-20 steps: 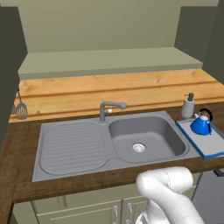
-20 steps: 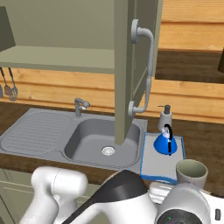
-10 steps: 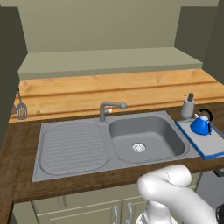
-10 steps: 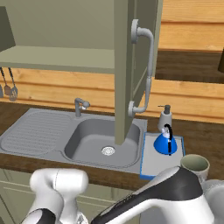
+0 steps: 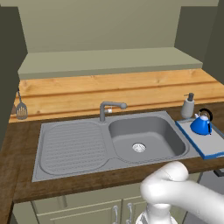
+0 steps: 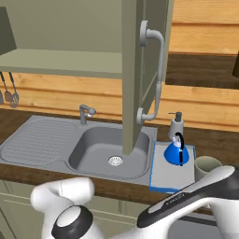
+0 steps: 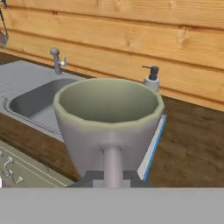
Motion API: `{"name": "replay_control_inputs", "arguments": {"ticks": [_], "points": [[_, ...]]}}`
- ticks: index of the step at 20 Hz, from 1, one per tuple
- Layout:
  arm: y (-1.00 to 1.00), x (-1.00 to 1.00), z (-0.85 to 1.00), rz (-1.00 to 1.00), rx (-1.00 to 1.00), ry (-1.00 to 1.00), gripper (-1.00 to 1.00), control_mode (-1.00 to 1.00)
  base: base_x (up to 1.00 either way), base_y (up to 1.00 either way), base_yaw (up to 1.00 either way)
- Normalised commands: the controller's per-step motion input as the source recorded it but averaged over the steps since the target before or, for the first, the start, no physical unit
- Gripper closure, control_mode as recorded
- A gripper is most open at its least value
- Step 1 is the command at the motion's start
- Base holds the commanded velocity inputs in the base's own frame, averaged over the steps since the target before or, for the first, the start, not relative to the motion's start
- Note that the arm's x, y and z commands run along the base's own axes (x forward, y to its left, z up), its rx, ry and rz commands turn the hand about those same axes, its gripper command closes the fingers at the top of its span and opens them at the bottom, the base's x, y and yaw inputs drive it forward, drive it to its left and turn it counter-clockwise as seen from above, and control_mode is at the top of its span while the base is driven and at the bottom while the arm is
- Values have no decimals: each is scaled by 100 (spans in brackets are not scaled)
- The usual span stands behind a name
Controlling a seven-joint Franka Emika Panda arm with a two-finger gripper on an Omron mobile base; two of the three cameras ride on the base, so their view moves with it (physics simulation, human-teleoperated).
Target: Pick the kettle from the counter and place it on the tray. Then pick the mug from the cabinet and place it on the tray. Then close the cabinet doors.
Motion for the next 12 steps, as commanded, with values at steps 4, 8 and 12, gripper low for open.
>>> {"name": "replay_control_inputs", "arguments": {"ticks": [4, 8, 12], "points": [[-7, 46, -31, 8, 7, 2, 100, -100, 0, 0, 0], [-3, 48, -35, 9, 13, 4, 100, -100, 0, 0, 0], [-3, 31, -47, 6, 12, 5, 100, -100, 0, 0, 0]]}}
